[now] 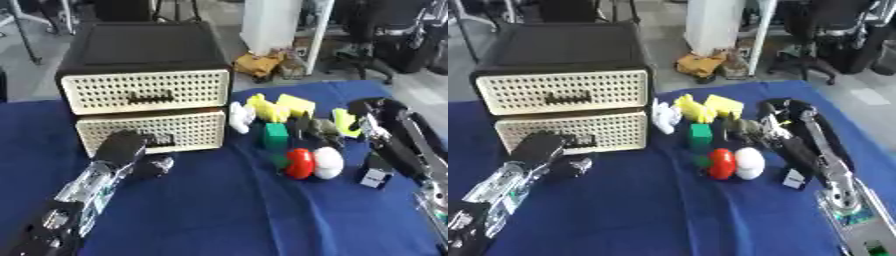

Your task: Pick up objects from table and place into drawer.

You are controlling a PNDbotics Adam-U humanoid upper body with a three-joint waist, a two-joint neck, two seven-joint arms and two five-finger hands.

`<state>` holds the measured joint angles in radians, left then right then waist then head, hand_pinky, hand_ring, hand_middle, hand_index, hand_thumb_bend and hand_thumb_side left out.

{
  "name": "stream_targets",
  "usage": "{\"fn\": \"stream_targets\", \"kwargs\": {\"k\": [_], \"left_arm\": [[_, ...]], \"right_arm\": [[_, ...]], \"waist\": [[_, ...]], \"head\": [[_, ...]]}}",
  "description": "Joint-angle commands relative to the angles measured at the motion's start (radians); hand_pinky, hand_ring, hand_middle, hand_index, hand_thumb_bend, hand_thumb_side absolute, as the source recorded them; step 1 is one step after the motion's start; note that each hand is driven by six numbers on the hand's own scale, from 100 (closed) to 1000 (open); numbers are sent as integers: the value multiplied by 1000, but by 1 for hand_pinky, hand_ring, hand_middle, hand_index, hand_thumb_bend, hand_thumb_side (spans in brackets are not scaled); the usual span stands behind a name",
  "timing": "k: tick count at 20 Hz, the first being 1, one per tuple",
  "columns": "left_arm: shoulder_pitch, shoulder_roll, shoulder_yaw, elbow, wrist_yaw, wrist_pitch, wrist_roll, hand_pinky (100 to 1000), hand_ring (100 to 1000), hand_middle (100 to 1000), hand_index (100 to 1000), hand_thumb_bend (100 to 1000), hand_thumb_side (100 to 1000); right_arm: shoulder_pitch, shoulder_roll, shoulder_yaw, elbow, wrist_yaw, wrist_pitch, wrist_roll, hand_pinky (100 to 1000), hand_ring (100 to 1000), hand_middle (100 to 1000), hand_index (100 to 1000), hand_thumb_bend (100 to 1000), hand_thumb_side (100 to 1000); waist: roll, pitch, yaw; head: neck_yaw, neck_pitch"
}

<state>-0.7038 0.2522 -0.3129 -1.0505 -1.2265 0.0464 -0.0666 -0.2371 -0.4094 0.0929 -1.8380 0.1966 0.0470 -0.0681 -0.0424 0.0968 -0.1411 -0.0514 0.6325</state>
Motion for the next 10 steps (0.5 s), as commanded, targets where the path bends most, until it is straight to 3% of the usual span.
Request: {"fn": "stream_targets", "kwargs": {"k": [1, 2, 10], "left_arm": [[2, 6, -1, -3, 5, -2, -17, 100, 100, 100, 632, 382, 1000], [4, 7, -1, -6, 7, -1, -19, 100, 100, 100, 567, 444, 1000], [50, 23, -23, -127, 84, 11, -78, 100, 100, 100, 579, 423, 1000]], "right_arm": [[-12, -11, -7, -18, -5, -3, 2, 429, 551, 623, 727, 100, 754], [-12, -11, -7, -18, -5, -3, 2, 429, 551, 623, 727, 100, 753], [-8, -12, -12, -16, -3, -4, 0, 430, 551, 623, 727, 100, 753]], "waist": [[0, -9, 1], [0, -9, 2], [0, -12, 11]], "head": [[-1, 4], [-2, 4], [-10, 4]]}}
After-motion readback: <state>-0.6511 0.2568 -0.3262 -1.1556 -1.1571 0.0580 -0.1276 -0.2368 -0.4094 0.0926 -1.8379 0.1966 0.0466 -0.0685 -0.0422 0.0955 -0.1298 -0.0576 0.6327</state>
